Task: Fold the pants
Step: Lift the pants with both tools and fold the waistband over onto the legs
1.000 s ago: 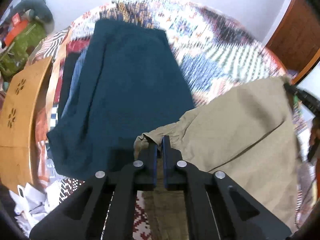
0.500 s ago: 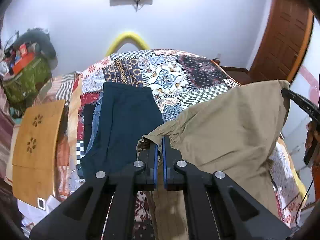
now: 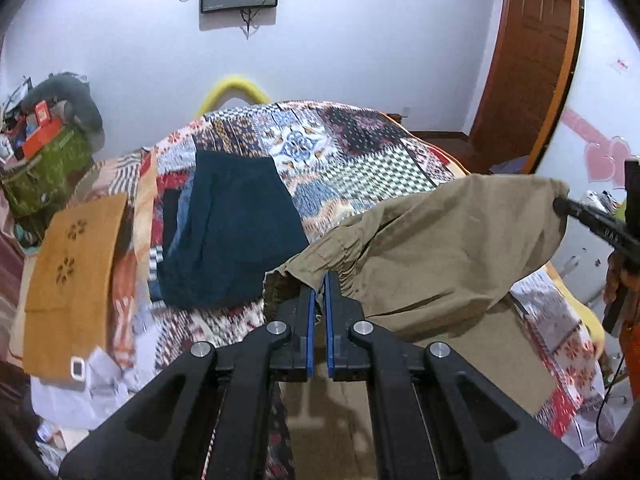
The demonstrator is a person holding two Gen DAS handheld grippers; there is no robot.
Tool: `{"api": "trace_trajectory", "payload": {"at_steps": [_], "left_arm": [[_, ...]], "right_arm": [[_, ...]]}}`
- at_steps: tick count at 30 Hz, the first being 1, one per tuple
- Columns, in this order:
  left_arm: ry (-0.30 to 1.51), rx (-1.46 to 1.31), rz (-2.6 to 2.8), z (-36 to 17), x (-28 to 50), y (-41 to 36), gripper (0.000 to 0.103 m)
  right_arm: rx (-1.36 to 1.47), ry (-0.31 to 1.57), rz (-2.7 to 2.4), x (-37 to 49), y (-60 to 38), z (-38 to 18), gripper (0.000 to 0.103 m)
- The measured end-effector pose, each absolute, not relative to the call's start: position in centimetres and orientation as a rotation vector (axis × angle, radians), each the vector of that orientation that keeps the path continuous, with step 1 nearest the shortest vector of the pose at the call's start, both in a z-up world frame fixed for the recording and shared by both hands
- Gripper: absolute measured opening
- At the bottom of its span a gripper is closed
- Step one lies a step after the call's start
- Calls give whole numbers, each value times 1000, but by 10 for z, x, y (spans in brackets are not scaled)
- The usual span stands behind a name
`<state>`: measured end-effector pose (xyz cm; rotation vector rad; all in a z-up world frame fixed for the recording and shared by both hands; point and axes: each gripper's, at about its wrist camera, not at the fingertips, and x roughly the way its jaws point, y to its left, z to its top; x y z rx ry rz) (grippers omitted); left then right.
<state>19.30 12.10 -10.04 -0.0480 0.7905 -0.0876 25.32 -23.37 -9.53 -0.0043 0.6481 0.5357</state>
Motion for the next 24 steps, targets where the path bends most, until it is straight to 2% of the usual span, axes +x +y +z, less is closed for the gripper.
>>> {"api": "trace_trajectory", "payload": {"at_steps": [15,23,24], "left_arm": [[858,-13,-73,-147,116,117,5],[897,-4,-43,-166,91,121,5],[905,-1,-41,-168,88,121,7]], "right_arm": [[40,770,517,152,-258,-158,8],[14,854,490,118,-258,-192,14],[13,864,487,113,-257,-196,14]]}}
